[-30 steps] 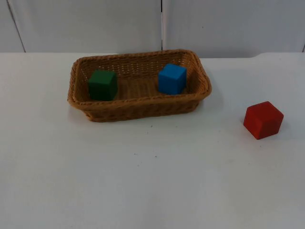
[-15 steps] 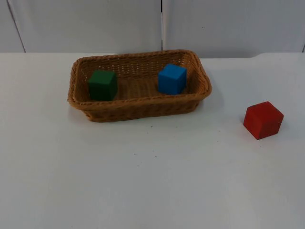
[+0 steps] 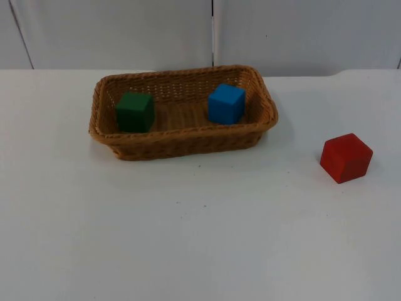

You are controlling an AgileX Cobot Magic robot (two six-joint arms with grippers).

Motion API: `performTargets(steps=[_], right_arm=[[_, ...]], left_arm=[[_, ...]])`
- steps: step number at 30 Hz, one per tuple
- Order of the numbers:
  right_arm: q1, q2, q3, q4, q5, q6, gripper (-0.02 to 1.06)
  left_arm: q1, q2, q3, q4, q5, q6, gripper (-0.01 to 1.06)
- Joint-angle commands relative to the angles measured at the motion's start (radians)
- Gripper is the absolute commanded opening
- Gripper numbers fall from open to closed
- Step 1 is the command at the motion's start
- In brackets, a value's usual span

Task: Pick up one cube with each hand and place exactly two cubes into the same basket, leaving the remaining cube outside.

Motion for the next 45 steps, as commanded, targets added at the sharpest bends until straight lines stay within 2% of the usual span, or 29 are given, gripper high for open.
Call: performTargets(steps=[1, 4, 11, 17, 23, 30, 45], right_arm=[[-0.001, -0.026, 0.003, -0.034, 0.024, 0.04, 0.77], [-0.001, -0.075, 0.003, -0.092, 0.076, 0.071, 0.77], [-0.001, -0.175, 0.003, -0.125, 0.17, 0.078, 0.77], [-0.001, -0.233, 0.003, -0.166, 0.2, 0.141, 0.77], [-0.001, -0.256, 0.011, -0.166, 0.202, 0.157, 0.77], [0.001, -0.256, 0.115, -0.166, 0.177, 0.168, 0.77], [0.001, -0.256, 0.121, -0.174, 0.183, 0.167, 0.77]], left_arm=[[0.002, -0.025, 0.031, 0.025, 0.0, -0.037, 0.73], [0.002, -0.036, 0.068, 0.072, 0.0, -0.069, 0.73], [0.002, -0.036, 0.094, 0.116, 0.025, -0.083, 0.73], [0.002, -0.036, 0.095, 0.13, 0.03, -0.083, 0.73], [0.002, -0.036, 0.097, 0.133, 0.033, -0.085, 0.73], [0.002, -0.036, 0.097, 0.133, 0.035, -0.085, 0.73], [0.002, -0.036, 0.097, 0.133, 0.035, -0.085, 0.73]])
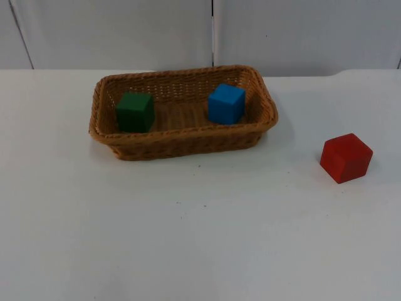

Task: Pick up one cube with each hand and place exactly two cubes into the same basket, leaving the remaining cube outside.

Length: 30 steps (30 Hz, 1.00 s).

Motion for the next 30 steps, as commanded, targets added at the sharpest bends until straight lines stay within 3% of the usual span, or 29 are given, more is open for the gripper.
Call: performTargets(steps=[1, 5, 8, 10, 11, 12, 30], right_arm=[[0.001, -0.003, 0.008, -0.003, -0.011, 0.002, 0.77], [0.001, -0.003, 0.008, -0.003, -0.011, 0.002, 0.78], [0.001, -0.003, 0.008, -0.003, -0.011, 0.002, 0.85], [0.001, -0.003, 0.008, -0.003, -0.011, 0.002, 0.96], [0.001, -0.003, 0.008, -0.003, -0.011, 0.002, 1.05], [0.001, -0.003, 0.008, -0.003, -0.011, 0.002, 1.05], [0.001, -0.003, 0.008, 0.008, -0.011, 0.004, 1.05]], left_arm=[[0.002, -0.005, 0.005, 0.004, -0.005, -0.004, 0.73], [0.002, -0.005, 0.005, 0.004, -0.005, -0.004, 0.73], [0.002, -0.005, 0.005, 0.004, -0.005, -0.004, 0.76], [0.002, -0.005, 0.005, 0.004, -0.005, -0.004, 0.87], [0.002, -0.005, 0.005, 0.004, -0.005, -0.004, 0.99], [0.002, -0.005, 0.005, 0.004, -0.005, -0.004, 1.05], [0.002, -0.005, 0.007, 0.01, -0.001, -0.004, 1.05]])
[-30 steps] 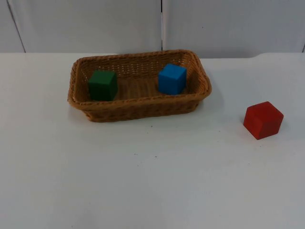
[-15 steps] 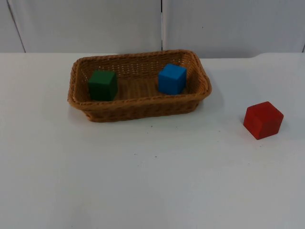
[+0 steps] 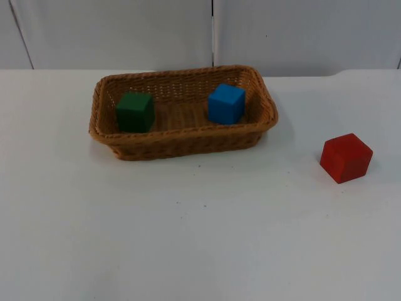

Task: Pick up one cube with each hand and place exactly two cubes into the same basket, leaving the remaining cube outside.

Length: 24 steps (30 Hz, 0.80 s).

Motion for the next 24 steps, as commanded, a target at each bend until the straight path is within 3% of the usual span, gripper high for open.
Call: performTargets(steps=[1, 17, 24], right_arm=[[0.001, -0.003, 0.008, 0.007, -0.011, 0.002, 1.05], [-0.001, -0.003, 0.008, 0.007, -0.011, 0.002, 1.05], [-0.101, -0.003, 0.008, 0.007, -0.011, 0.002, 1.05]], left_arm=[[0.002, -0.005, 0.007, 0.008, -0.005, -0.004, 1.05], [0.002, -0.005, 0.007, 0.008, -0.005, -0.004, 1.05], [0.002, -0.005, 0.007, 0.008, -0.005, -0.004, 1.05]])
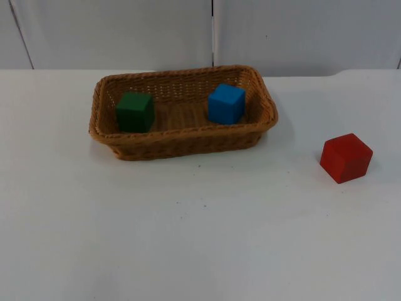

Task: Pick up one cube with each hand and place exactly two cubes into the same basket, leaving the remaining cube outside.

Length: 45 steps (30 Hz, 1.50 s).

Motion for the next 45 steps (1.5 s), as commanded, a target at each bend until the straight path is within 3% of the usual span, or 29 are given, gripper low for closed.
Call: performTargets(steps=[1, 10, 20, 45], right_arm=[[-0.04, -0.003, 0.008, 0.005, -0.009, 0.002, 1.05], [-0.202, -0.003, 0.008, 0.005, -0.009, 0.002, 1.05], [-0.306, -0.003, 0.008, 0.005, -0.009, 0.002, 1.05], [-0.32, -0.003, 0.008, 0.005, -0.009, 0.002, 1.05]], left_arm=[[0.002, -0.005, 0.007, 0.006, -0.005, -0.004, 1.05], [0.002, -0.005, 0.007, 0.006, -0.005, -0.004, 1.05], [0.002, -0.005, 0.007, 0.006, -0.005, -0.004, 1.05], [0.002, -0.005, 0.007, 0.006, -0.005, -0.004, 1.05]])
